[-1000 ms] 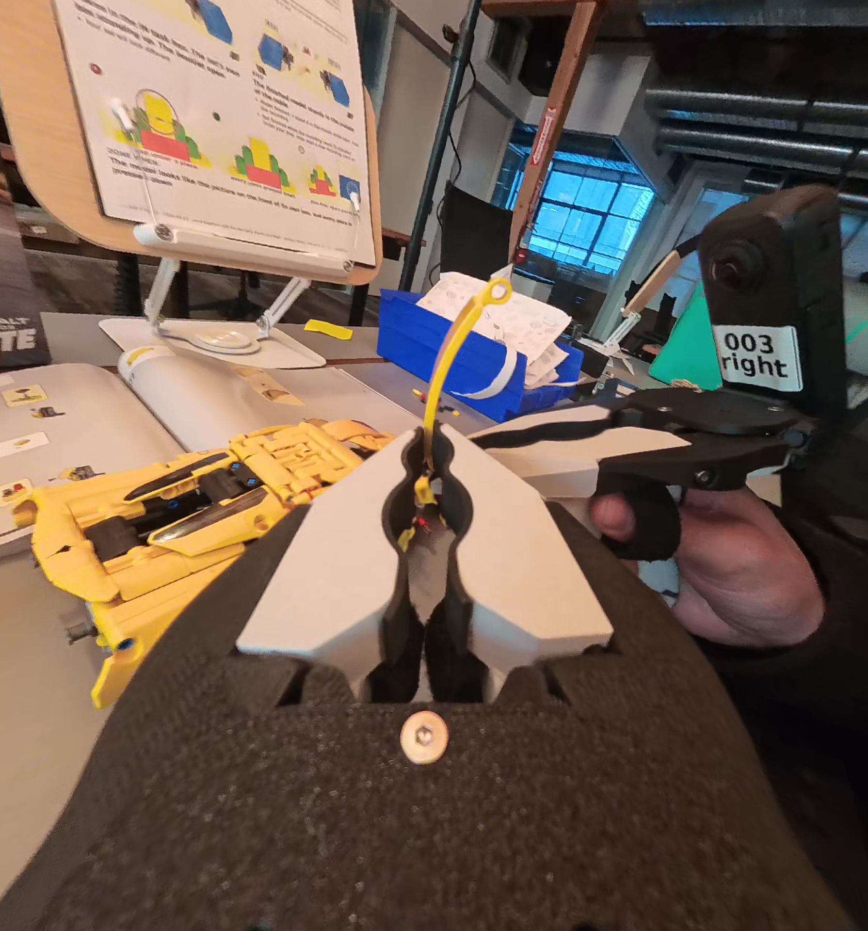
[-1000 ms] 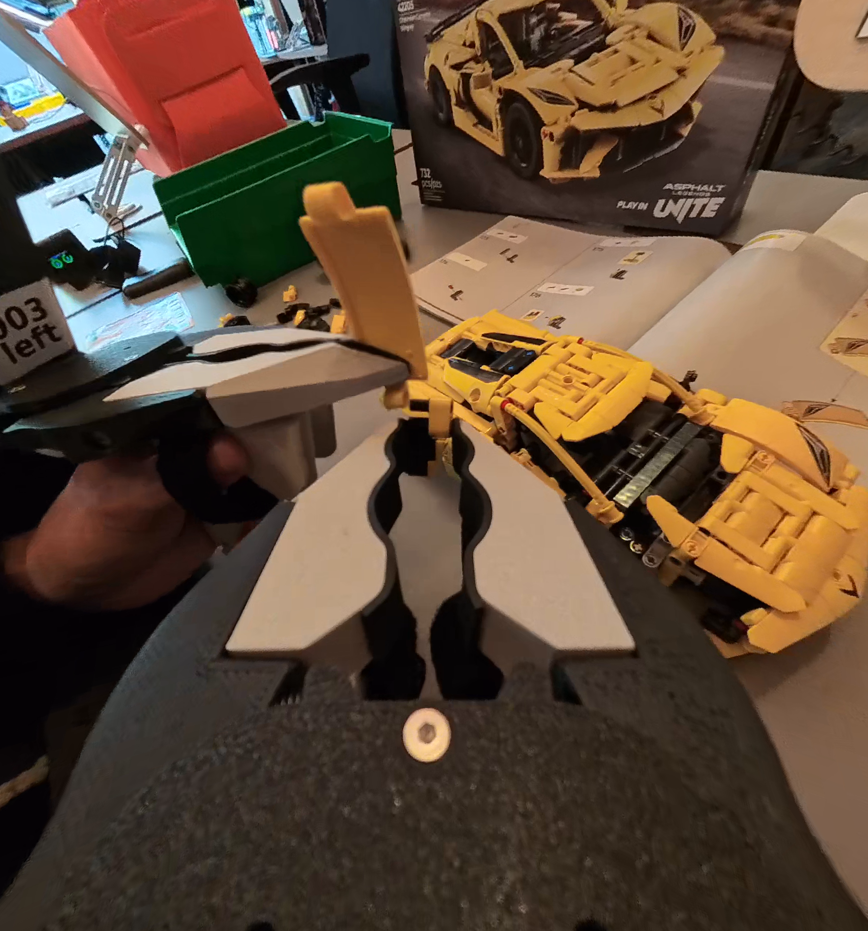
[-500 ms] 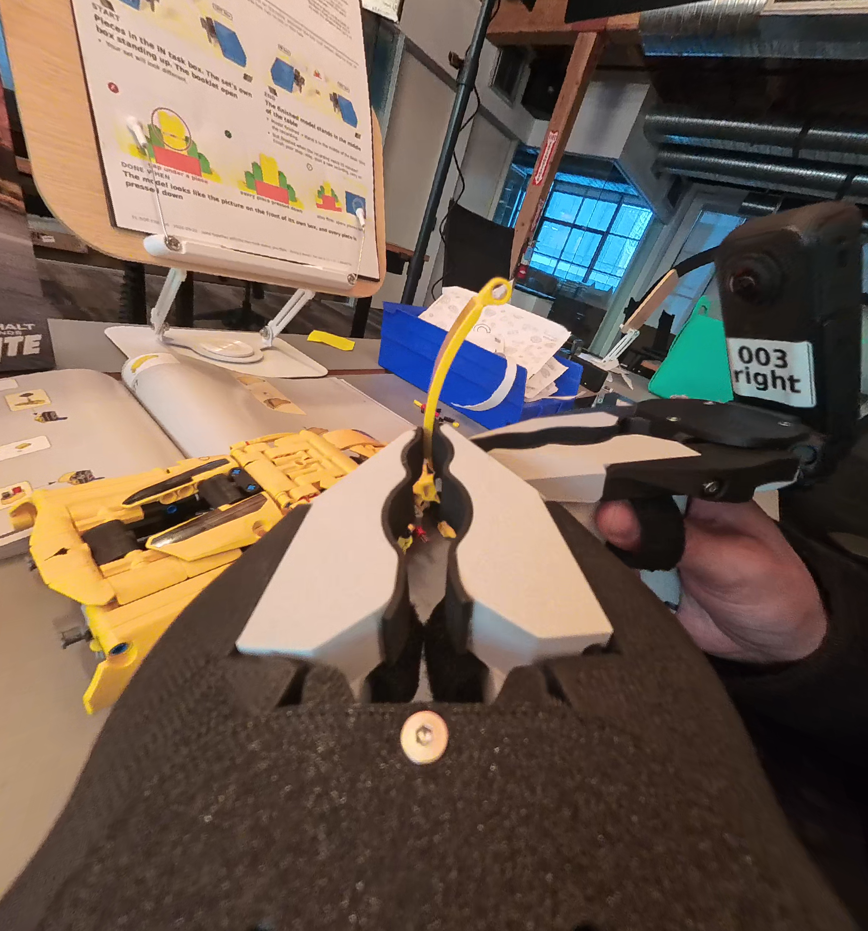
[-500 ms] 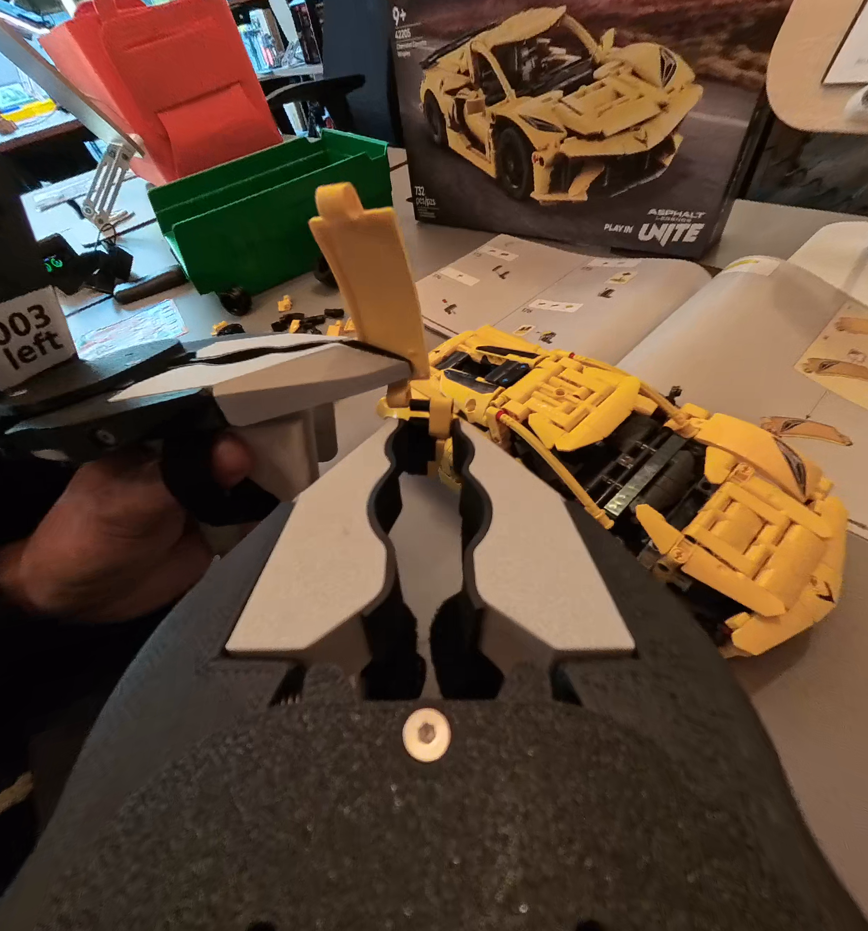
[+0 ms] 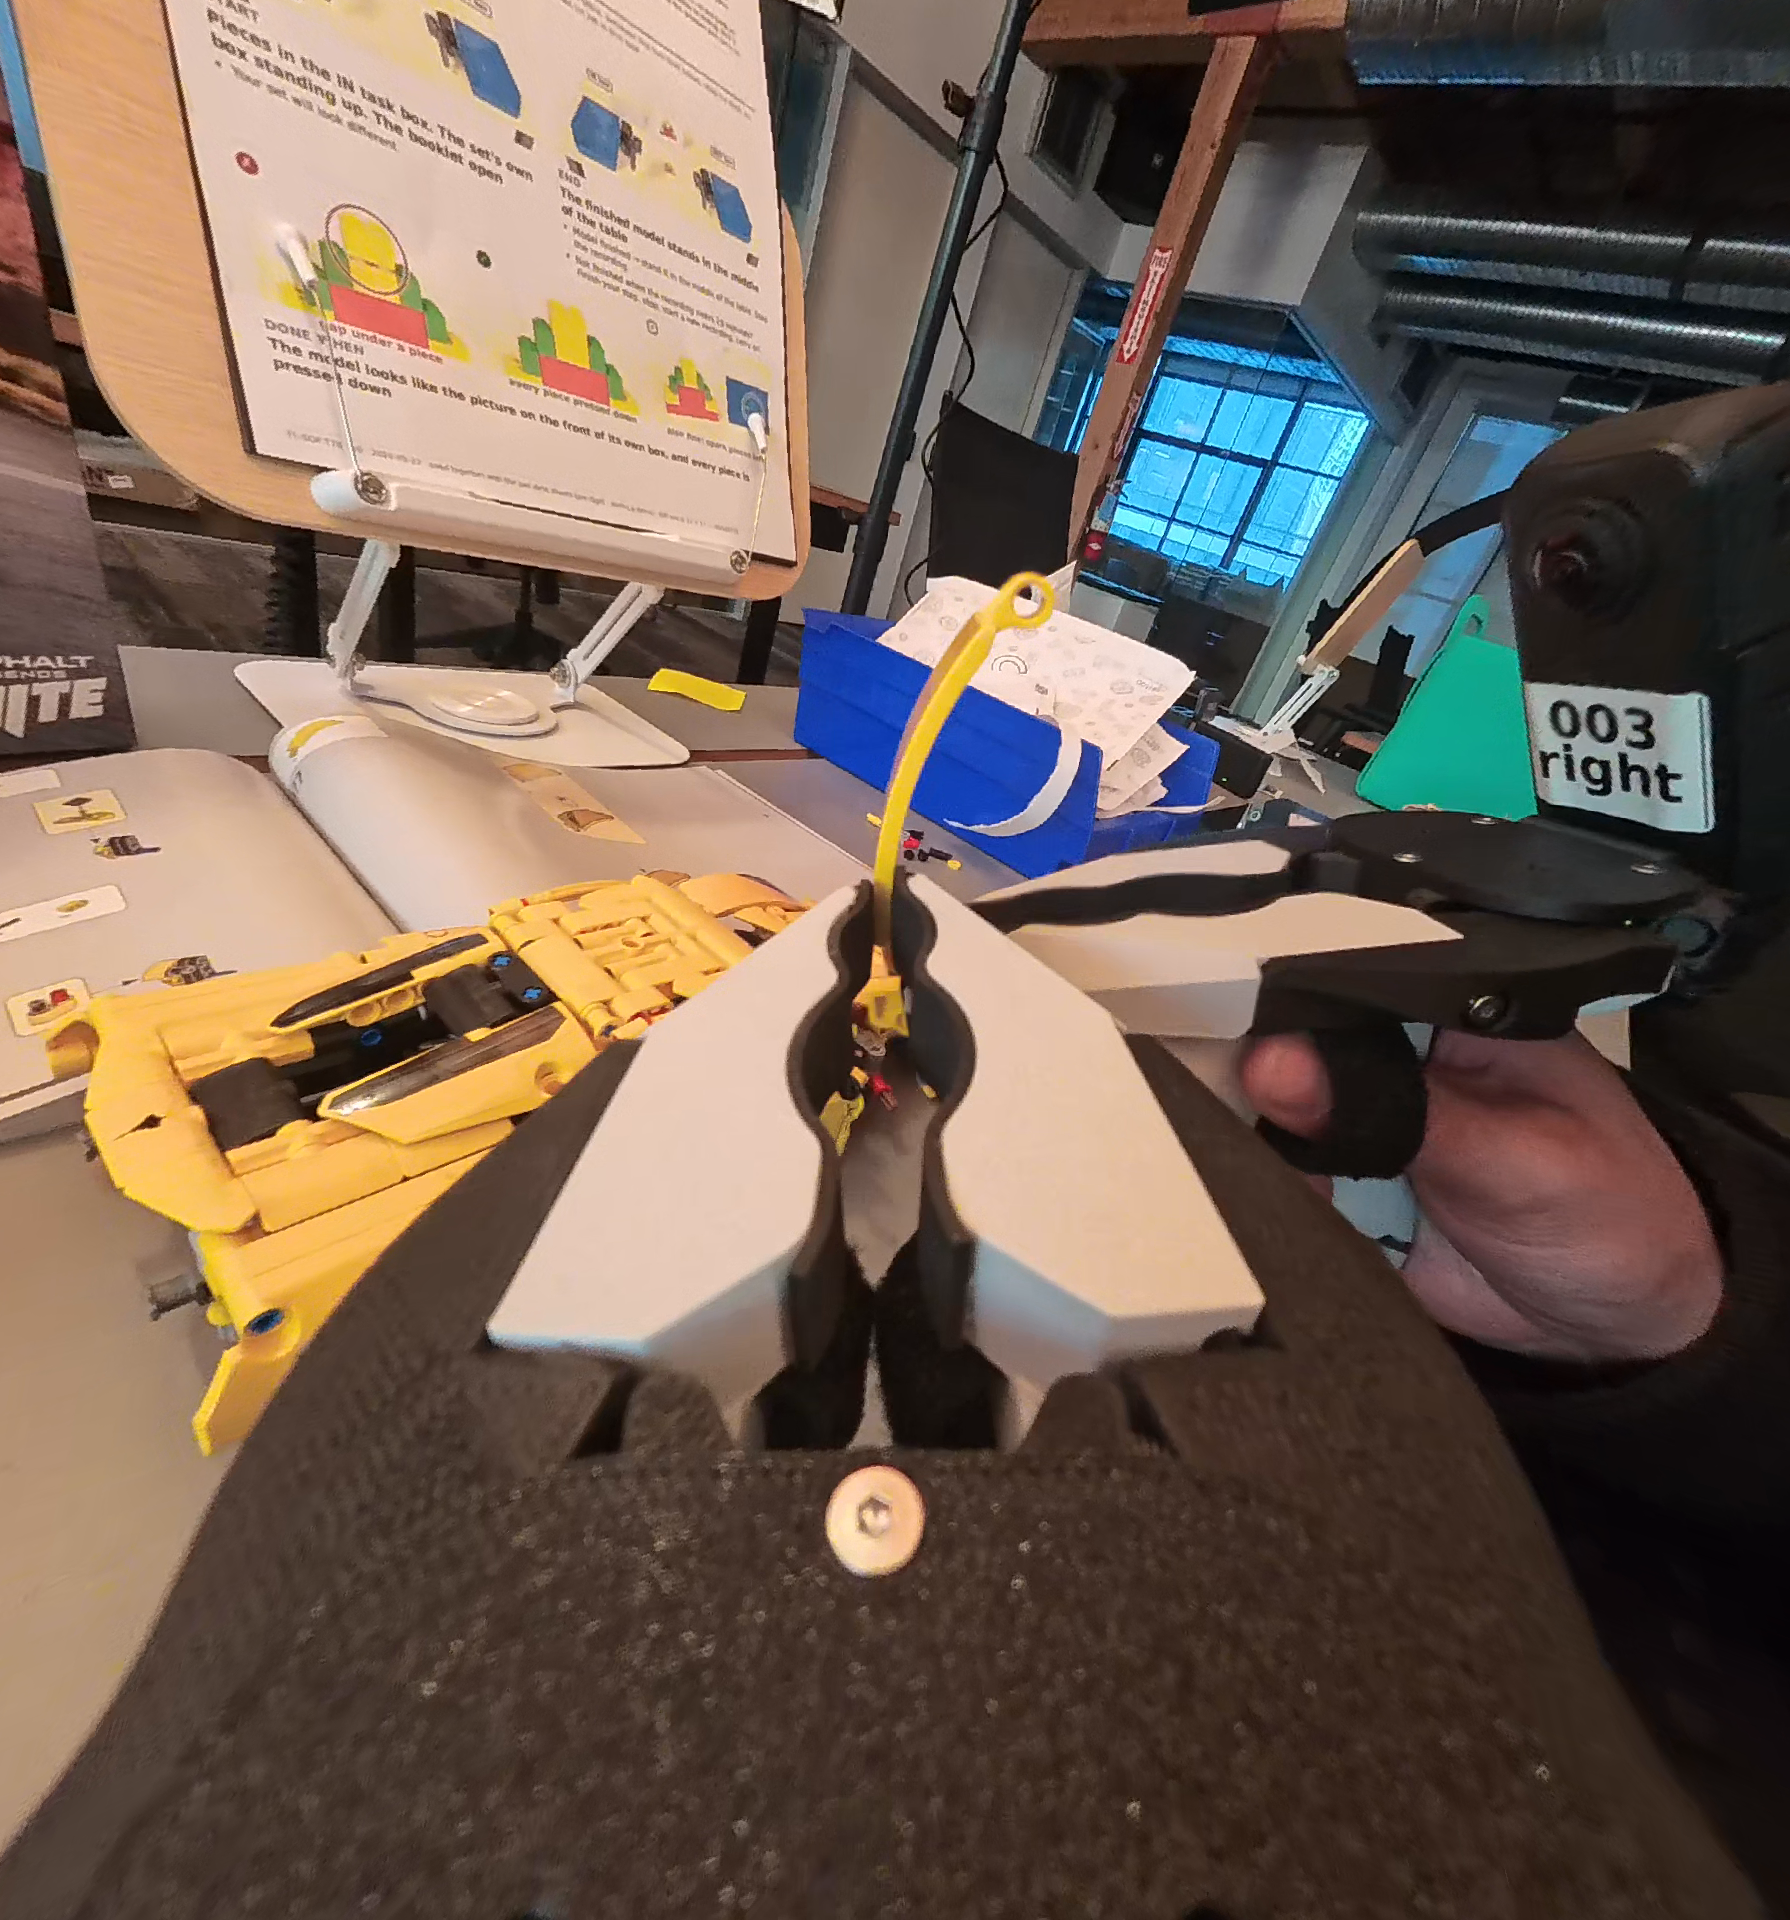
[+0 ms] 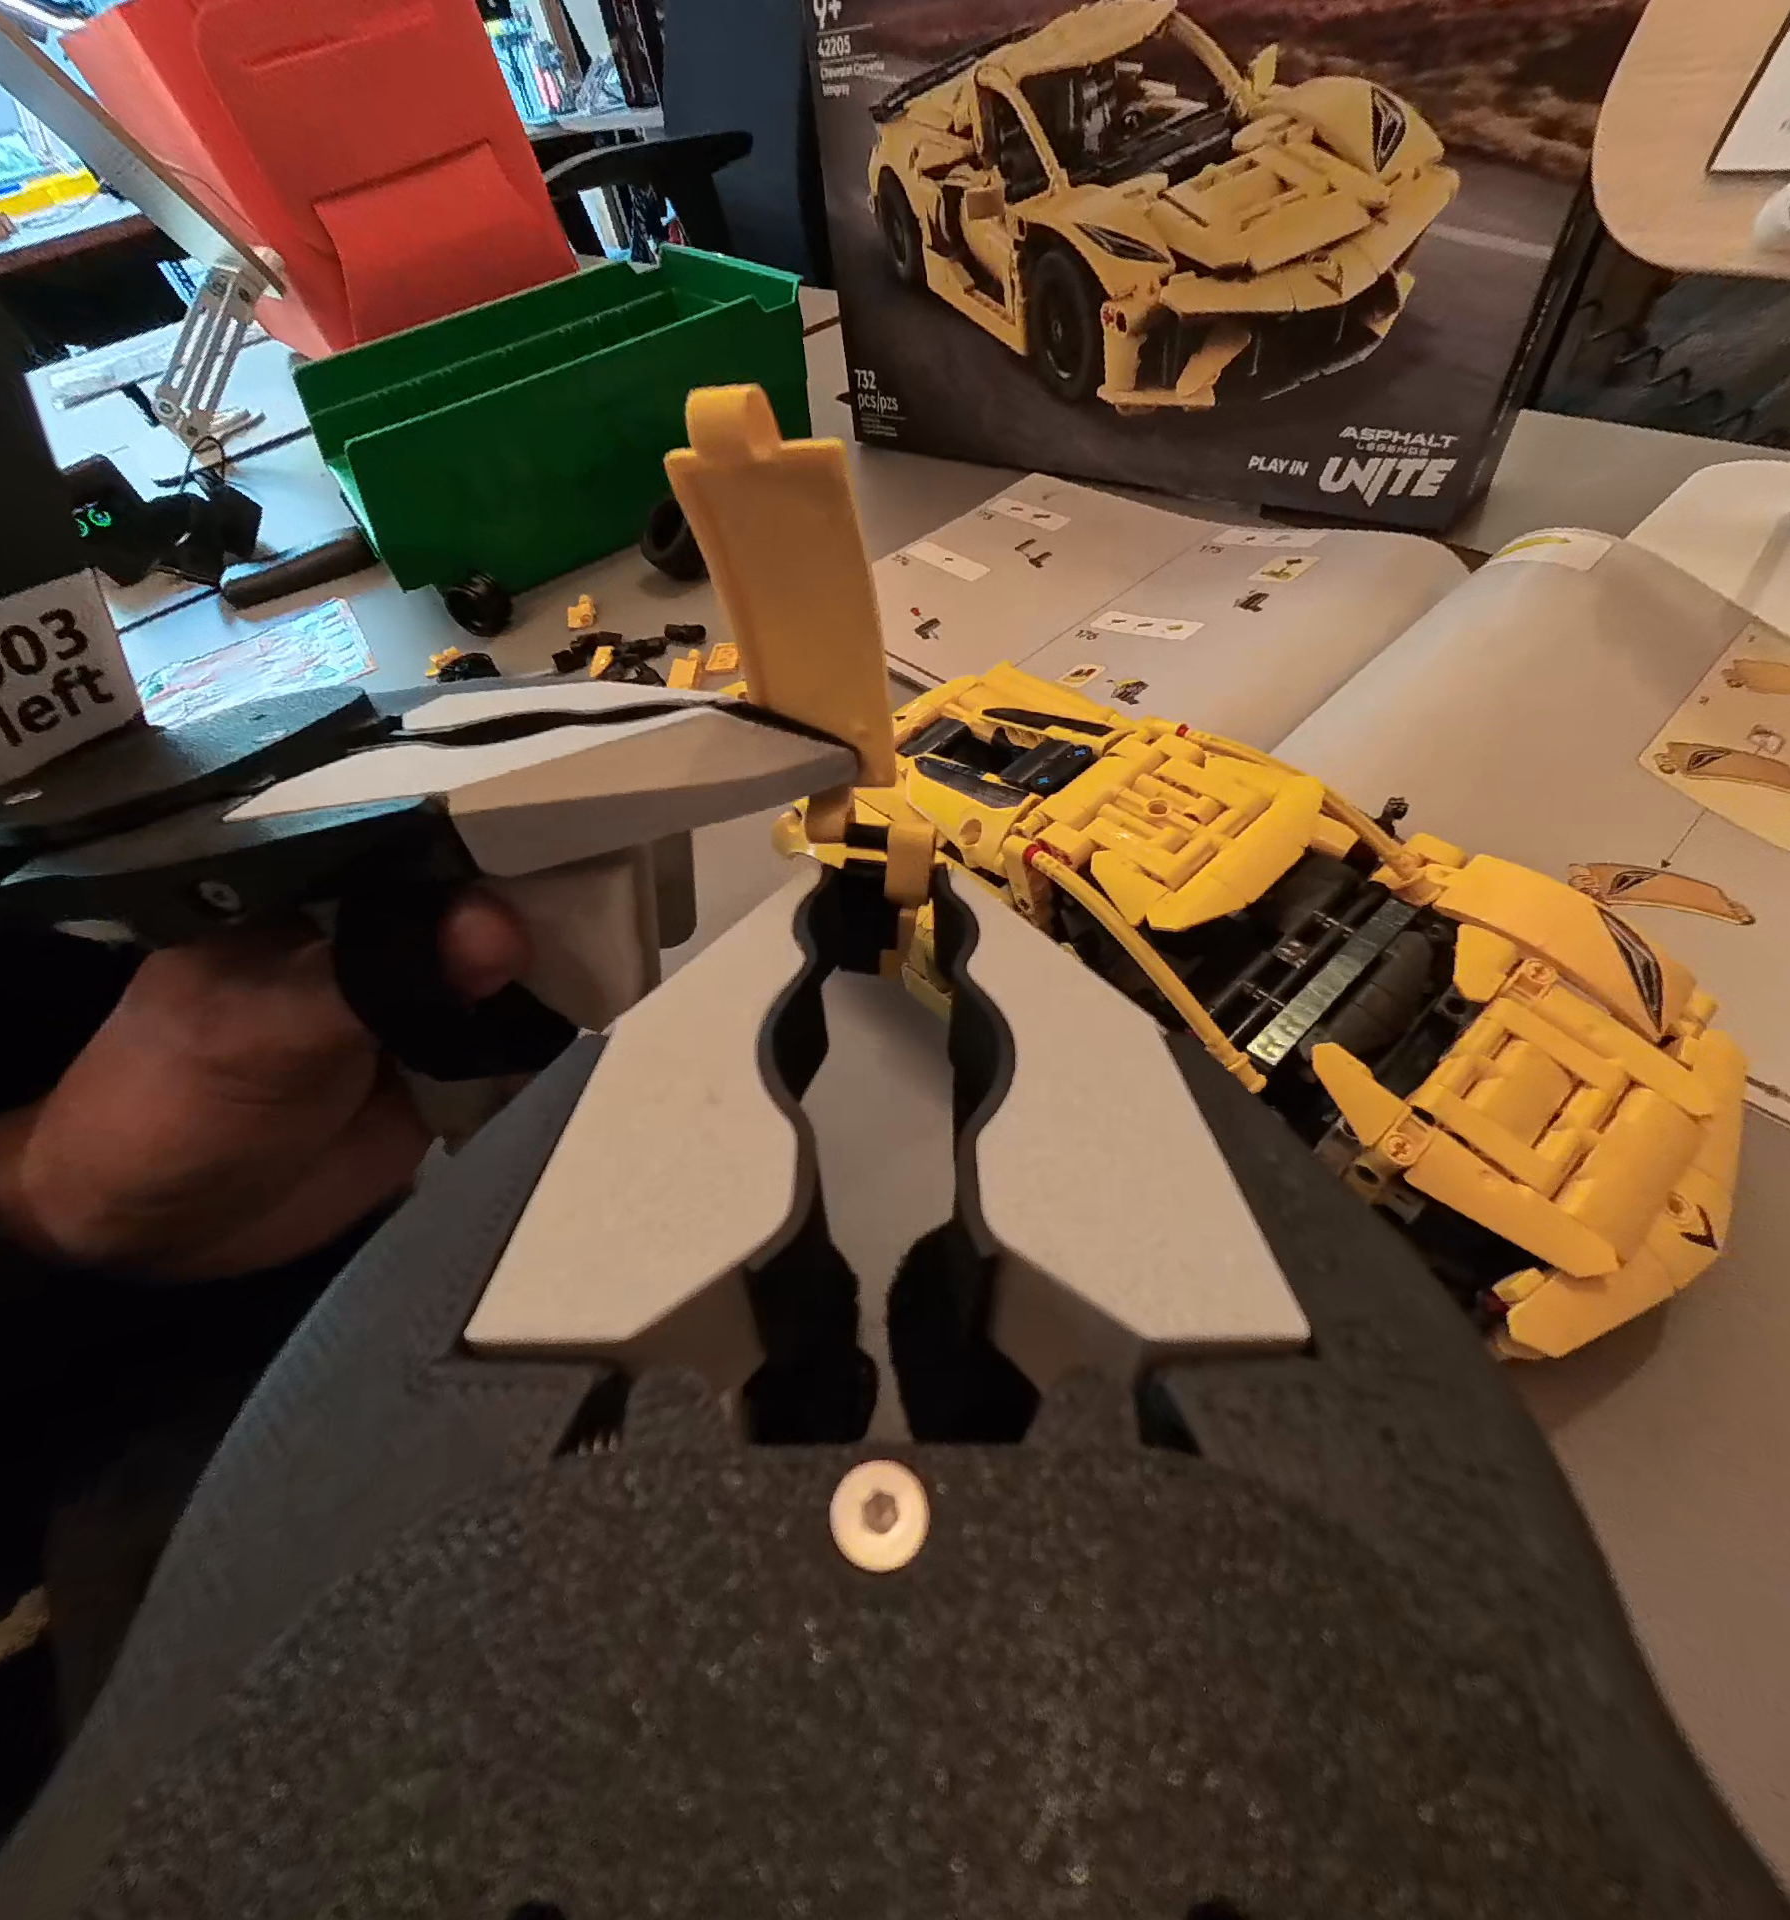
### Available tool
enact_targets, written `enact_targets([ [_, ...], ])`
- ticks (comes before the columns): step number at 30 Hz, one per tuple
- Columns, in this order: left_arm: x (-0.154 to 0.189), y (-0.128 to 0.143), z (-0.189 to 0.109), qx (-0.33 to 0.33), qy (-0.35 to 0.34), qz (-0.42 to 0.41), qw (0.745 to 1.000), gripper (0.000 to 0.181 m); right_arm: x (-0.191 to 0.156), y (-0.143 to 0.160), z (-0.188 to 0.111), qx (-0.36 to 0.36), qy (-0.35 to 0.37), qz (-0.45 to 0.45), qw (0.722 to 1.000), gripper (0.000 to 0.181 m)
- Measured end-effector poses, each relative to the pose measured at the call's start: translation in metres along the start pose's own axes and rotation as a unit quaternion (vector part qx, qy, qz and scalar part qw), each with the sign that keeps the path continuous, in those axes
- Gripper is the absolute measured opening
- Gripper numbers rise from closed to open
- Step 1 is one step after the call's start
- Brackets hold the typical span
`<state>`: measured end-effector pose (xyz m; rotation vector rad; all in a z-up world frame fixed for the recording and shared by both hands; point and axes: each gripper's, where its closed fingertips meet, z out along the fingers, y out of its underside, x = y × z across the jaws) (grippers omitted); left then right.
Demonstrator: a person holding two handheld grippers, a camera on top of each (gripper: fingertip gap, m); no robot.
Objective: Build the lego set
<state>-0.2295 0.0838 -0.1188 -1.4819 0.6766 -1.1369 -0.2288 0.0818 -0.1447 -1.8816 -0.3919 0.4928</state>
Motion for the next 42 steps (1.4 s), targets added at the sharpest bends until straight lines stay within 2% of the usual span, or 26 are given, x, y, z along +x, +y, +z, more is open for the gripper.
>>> enact_targets([
  [14, 0.001, 0.007, 0.003, -0.016, 0.001, 0.000, 1.000, 0.002, 0.004, 0.005, 0.001, -0.017, 0.017, -0.018, 1.000, 0.016],
  [20, 0.001, 0.006, 0.002, -0.014, 0.001, 0.006, 1.000, 0.002, 0.003, 0.005, 0.000, -0.019, 0.027, -0.053, 0.998, 0.016],
  [27, 0.002, 0.006, 0.002, -0.014, 0.007, -0.004, 1.000, 0.002, -0.008, 0.004, 0.000, -0.014, -0.029, -0.014, 0.999, 0.038],
  [29, 0.005, 0.007, 0.003, -0.017, 0.012, -0.002, 1.000, 0.002, -0.007, 0.004, 0.000, -0.012, -0.036, -0.003, 0.999, 0.038],
  [33, 0.009, 0.008, 0.004, -0.019, 0.017, 0.006, 1.000, 0.002, 0.001, 0.002, -0.002, -0.006, -0.013, -0.006, 1.000, 0.025],
  [42, 0.010, 0.010, 0.006, -0.019, -0.007, 0.024, 1.000, 0.002, 0.005, 0.002, -0.002, -0.011, 0.023, -0.040, 0.999, 0.024],
])
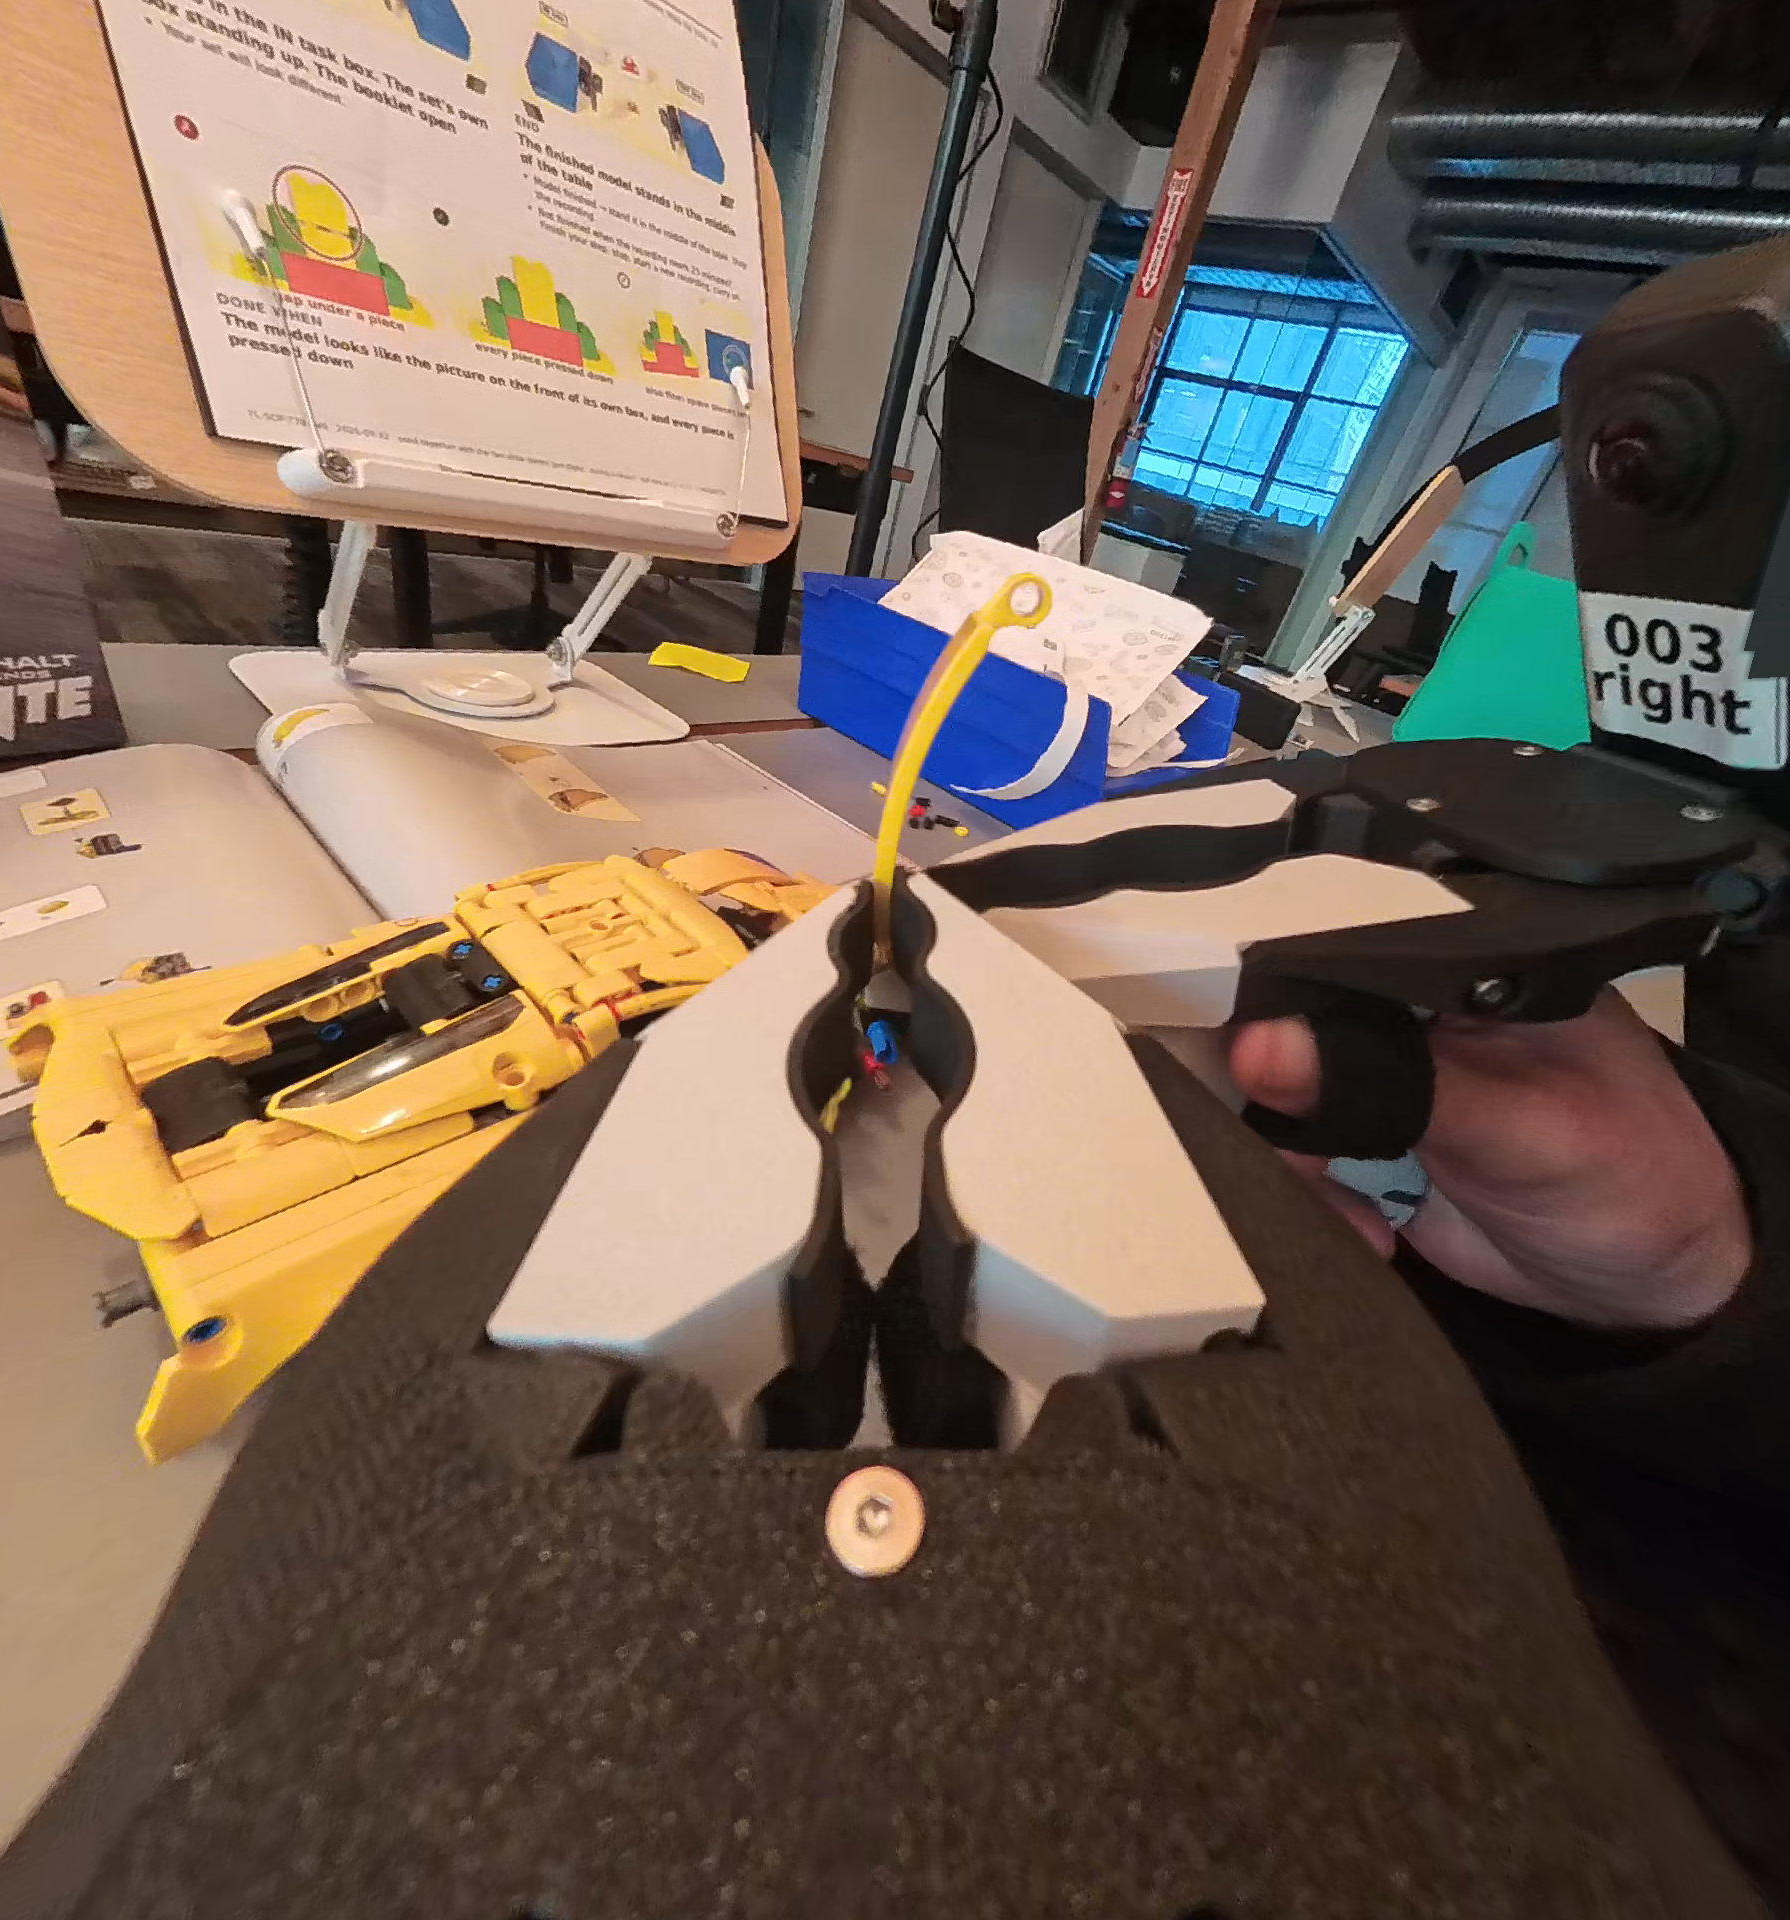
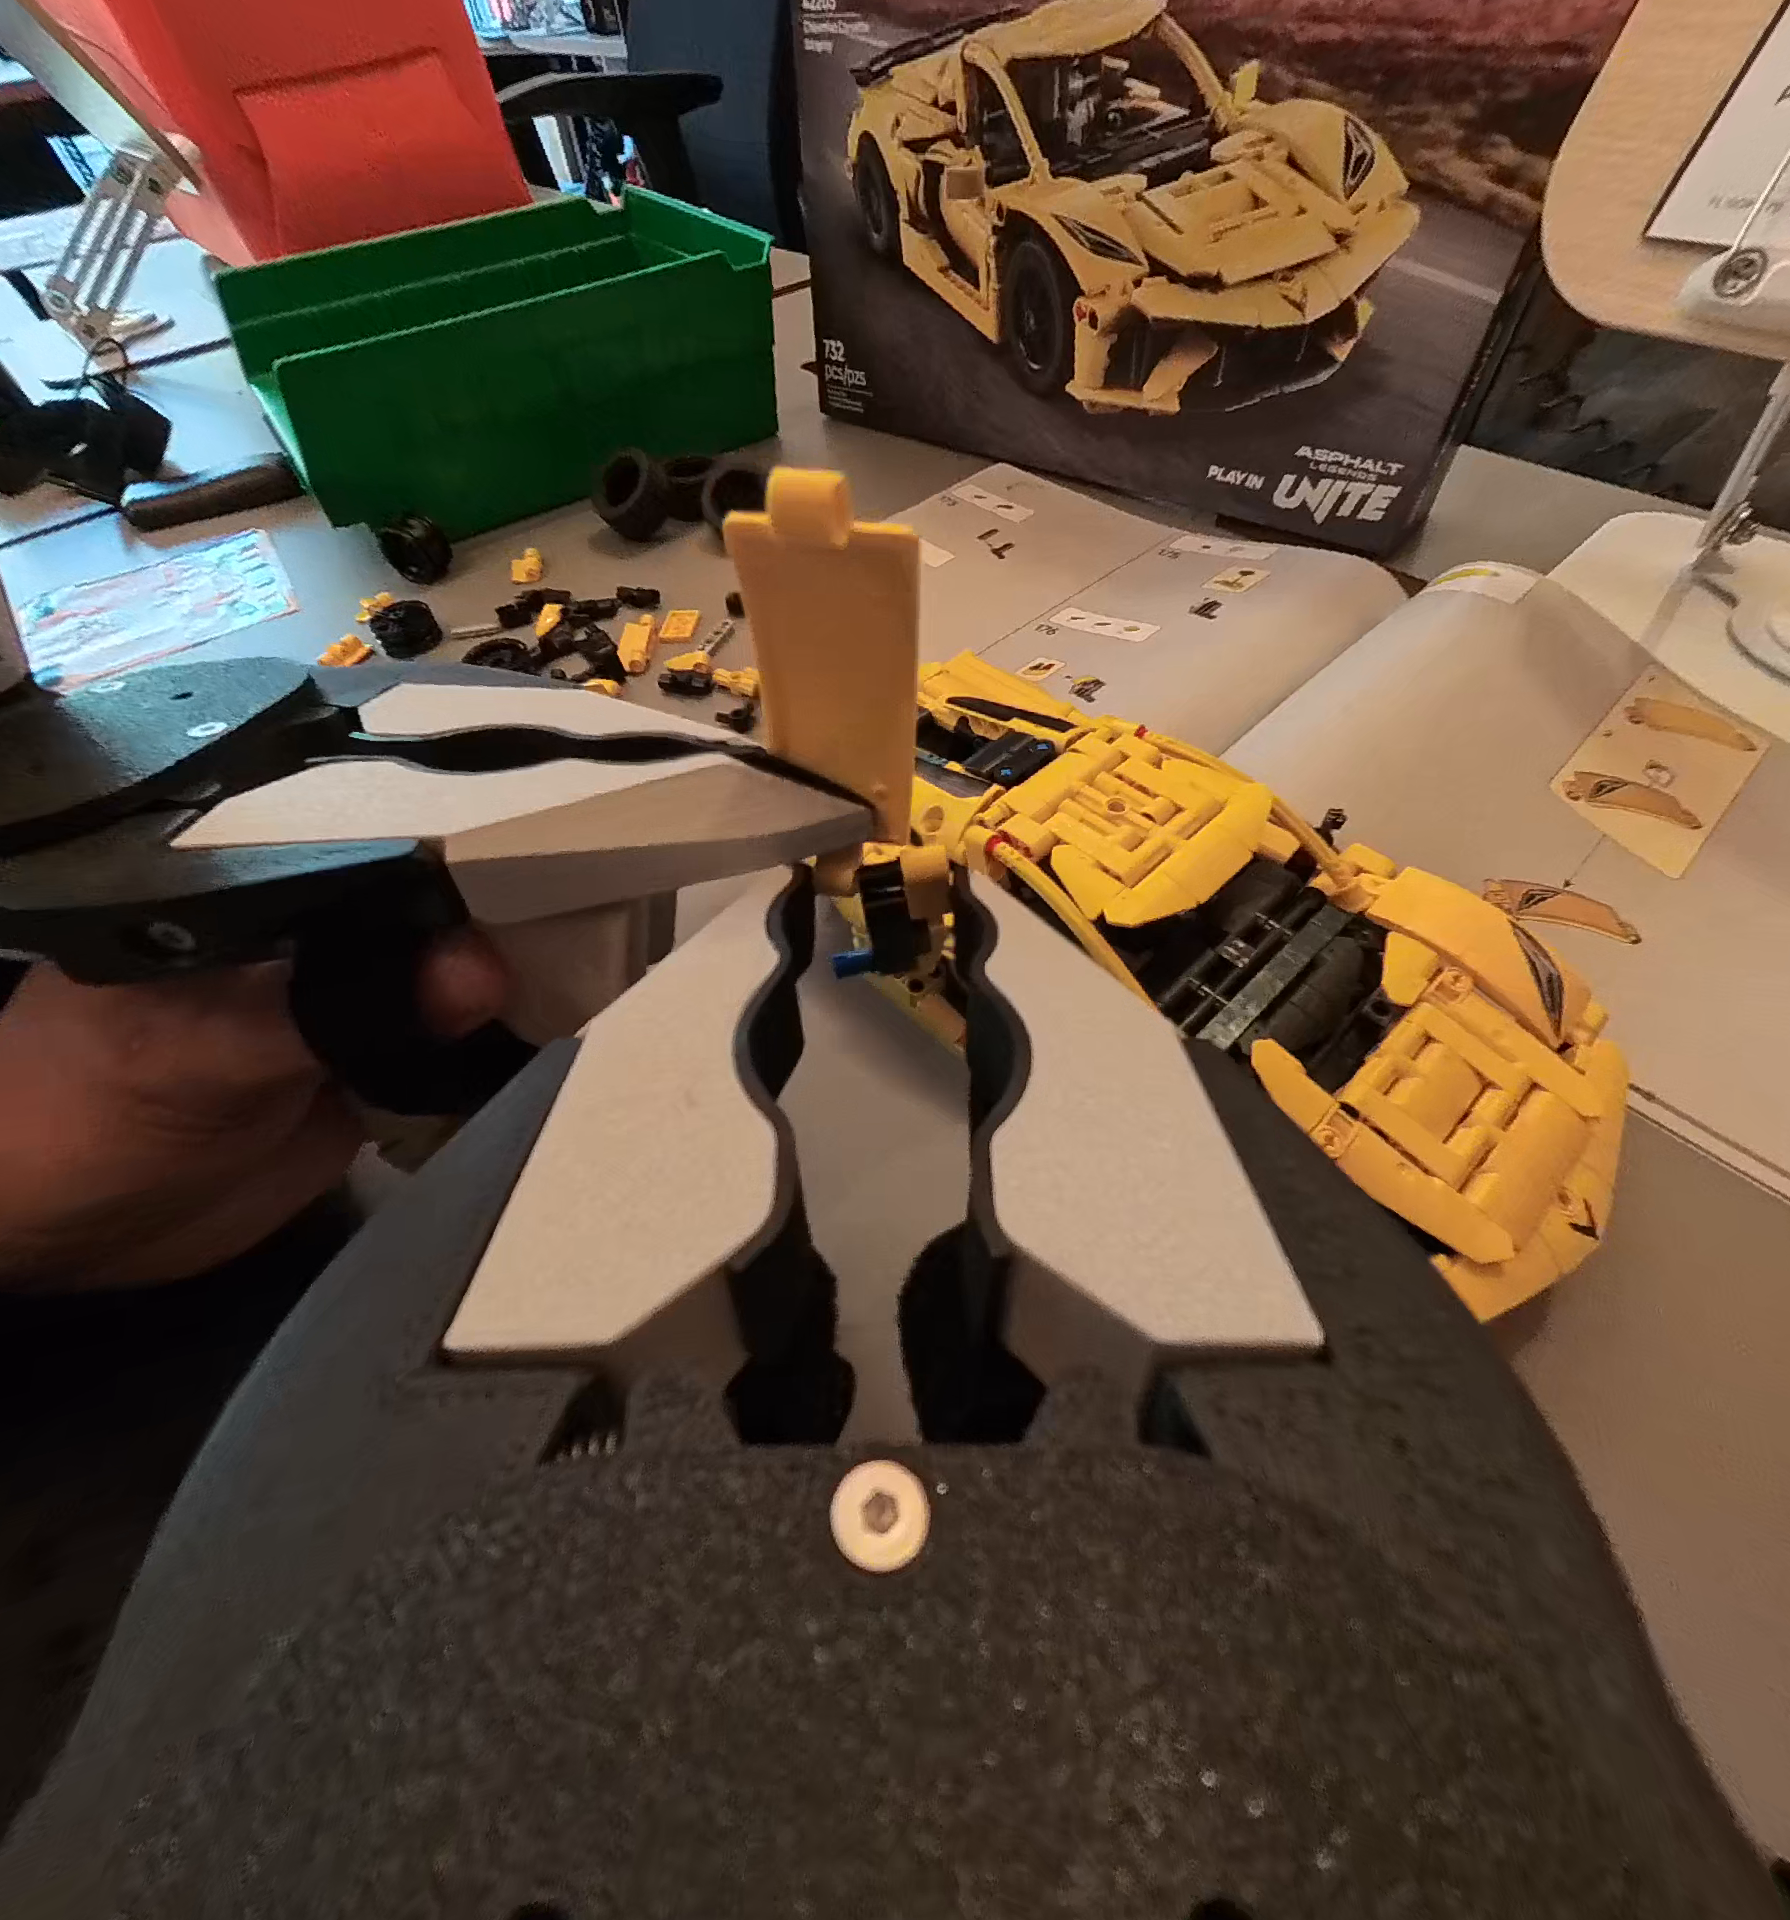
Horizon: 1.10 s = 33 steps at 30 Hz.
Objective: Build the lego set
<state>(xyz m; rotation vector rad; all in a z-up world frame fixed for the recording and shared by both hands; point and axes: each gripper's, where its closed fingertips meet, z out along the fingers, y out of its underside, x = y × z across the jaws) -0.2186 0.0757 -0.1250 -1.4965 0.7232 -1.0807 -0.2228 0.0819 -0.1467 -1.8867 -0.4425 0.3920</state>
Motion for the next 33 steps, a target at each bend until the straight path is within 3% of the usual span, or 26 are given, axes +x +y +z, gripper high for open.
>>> enact_targets([
  [17, -0.0027, -0.0005, 0.0047, 0.000, -0.056, 0.042, 0.998, 0.002, 0.0049, 0.0024, 0.0003, -0.017, 0.031, 0.003, 0.999, 0.022],
  [24, -0.0014, -0.0003, 0.0056, 0.006, -0.035, 0.000, 0.999, 0.002, 0.0046, 0.0035, -0.0002, -0.022, 0.019, 0.019, 0.999, 0.022],
  [33, 0.0041, 0.0045, 0.0054, -0.014, 0.026, -0.046, 0.999, 0.003, 0.0099, 0.0051, -0.0056, -0.038, 0.047, -0.075, 0.995, 0.021],
])
